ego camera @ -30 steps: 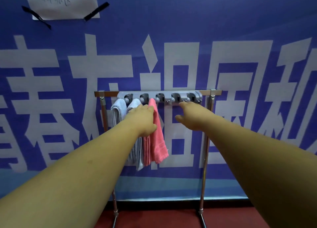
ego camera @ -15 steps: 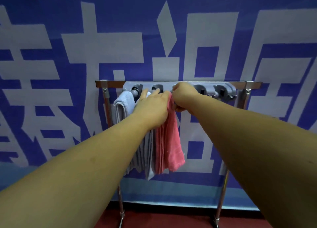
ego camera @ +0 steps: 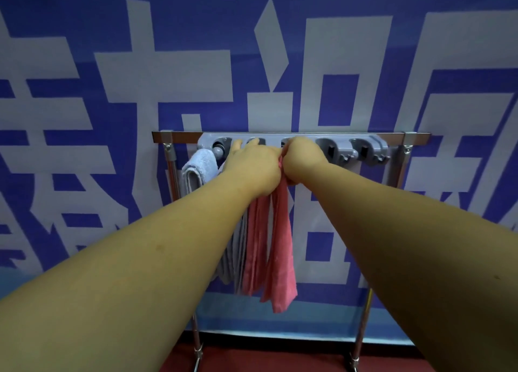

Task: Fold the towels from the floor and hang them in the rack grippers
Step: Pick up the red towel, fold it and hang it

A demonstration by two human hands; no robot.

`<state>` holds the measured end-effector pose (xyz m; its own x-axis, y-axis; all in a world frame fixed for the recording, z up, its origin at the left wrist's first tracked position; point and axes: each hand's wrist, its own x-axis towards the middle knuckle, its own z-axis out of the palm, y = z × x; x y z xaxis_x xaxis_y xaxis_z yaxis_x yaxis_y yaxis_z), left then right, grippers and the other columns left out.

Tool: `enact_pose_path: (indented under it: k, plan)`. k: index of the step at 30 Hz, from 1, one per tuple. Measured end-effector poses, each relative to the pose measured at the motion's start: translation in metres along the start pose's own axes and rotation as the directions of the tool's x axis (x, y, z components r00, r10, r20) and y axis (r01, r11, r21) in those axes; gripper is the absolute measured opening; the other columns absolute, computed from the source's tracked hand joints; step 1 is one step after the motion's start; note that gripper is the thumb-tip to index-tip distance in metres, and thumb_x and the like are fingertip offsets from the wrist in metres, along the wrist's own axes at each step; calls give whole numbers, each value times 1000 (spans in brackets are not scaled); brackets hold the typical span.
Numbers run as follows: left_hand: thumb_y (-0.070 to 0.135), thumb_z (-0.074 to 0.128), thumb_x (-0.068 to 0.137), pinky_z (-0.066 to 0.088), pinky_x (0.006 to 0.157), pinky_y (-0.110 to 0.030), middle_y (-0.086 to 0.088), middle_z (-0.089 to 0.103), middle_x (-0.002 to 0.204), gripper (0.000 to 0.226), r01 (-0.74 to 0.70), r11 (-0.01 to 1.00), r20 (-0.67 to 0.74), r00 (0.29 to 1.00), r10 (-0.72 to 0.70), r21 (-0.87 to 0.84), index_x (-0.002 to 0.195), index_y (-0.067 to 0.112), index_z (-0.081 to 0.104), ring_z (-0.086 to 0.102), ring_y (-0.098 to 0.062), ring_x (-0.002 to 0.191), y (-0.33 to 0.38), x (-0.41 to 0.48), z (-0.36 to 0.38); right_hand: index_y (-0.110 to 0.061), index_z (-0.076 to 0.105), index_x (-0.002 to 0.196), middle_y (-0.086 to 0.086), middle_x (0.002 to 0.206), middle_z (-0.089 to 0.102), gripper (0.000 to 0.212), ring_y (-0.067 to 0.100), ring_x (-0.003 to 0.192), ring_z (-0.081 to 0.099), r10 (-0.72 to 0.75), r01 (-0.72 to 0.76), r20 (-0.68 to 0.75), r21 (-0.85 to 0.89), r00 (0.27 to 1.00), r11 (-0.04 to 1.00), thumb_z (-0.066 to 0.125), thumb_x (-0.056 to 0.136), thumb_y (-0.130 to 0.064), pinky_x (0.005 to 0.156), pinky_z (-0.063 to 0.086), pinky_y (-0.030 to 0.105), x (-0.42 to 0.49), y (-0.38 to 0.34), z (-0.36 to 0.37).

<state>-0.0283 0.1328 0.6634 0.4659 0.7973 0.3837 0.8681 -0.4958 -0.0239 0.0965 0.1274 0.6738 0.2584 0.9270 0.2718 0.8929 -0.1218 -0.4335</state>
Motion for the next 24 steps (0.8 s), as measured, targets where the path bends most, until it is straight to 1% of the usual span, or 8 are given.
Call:
enact_pose_path:
  k: [2, 4, 8, 14, 17, 19, 22, 24]
  plan:
    - [32, 37, 104, 10, 127, -60, 0, 67, 135, 34, 24, 999, 38, 999, -23, -24, 129, 34, 60, 32, -28, 154, 0, -6, -2, -9, 67, 85, 7, 80, 71, 9, 27, 77, 72, 6, -8, 65, 31, 998, 999, 73, 87, -3, 76, 62, 35, -5, 5, 0]
    - [34, 40, 101, 10, 127, -63, -1, 66, 136, 35, 50, 999, 81, 996, -50, -4, 133, 31, 56, 31, -31, 155, -1, -12, -7, -4, 74, 104, 16, 85, 79, 18, 28, 75, 79, 46, -54, 127, 60, 991, 997, 76, 87, 3, 78, 67, 44, -10, 9, -5]
    - [38, 54, 95, 13, 128, -60, -8, 51, 156, 55, 137, 990, 149, 979, -140, 32, 146, 17, 46, 20, -36, 161, 0, -28, -22, -3, 71, 108, 15, 88, 77, 19, 30, 78, 79, -1, -7, 67, 118, 998, 993, 62, 93, 5, 73, 67, 41, -33, 18, -29]
    - [33, 58, 98, 24, 126, -56, -13, 45, 162, 58, 145, 988, 215, 965, -153, 53, 150, 13, 43, 16, -36, 162, 8, -64, -57, -9, 69, 102, 11, 86, 65, 17, 28, 74, 59, -1, 2, 4, -231, 1000, 973, 54, 95, -7, 61, 45, 32, -63, 28, -68]
    - [39, 50, 104, 27, 124, -52, -12, 38, 167, 62, 105, 994, 168, 980, -108, 25, 160, 15, 35, 21, -36, 160, 13, -79, -76, -17, 70, 116, 7, 95, 69, 25, 28, 88, 65, 9, -3, 18, -327, 1000, 945, 56, 102, -32, 75, 49, 36, -79, 34, -84]
    - [51, 43, 107, 19, 129, -54, -8, 23, 175, 74, 91, 996, 135, 986, -92, 16, 168, 16, 21, 9, -35, 164, 12, -82, -85, -20, 65, 128, 8, 114, 69, 45, 30, 109, 62, -29, 13, -40, -348, 999, 937, 50, 102, -54, 93, 52, 44, -92, 41, -95]
    - [66, 34, 107, 10, 132, -54, -6, 3, 180, 85, 95, 995, 122, 988, -98, 31, 171, 18, 4, -4, -33, 165, 17, -87, -96, -19, 45, 153, 10, 155, 47, 73, 38, 151, 30, -56, 28, -59, -404, 997, 914, 39, 101, -70, 121, 31, 56, -113, 50, -114]
    - [72, 32, 105, 6, 132, -53, -5, -2, 180, 89, 80, 997, 114, 990, -80, 10, 171, 21, 1, -7, -31, 165, 25, -98, -104, -22, 36, 160, 8, 167, 34, 79, 38, 159, 14, -45, 18, -54, -418, 998, 908, 34, 101, -73, 126, 18, 57, -128, 52, -126]
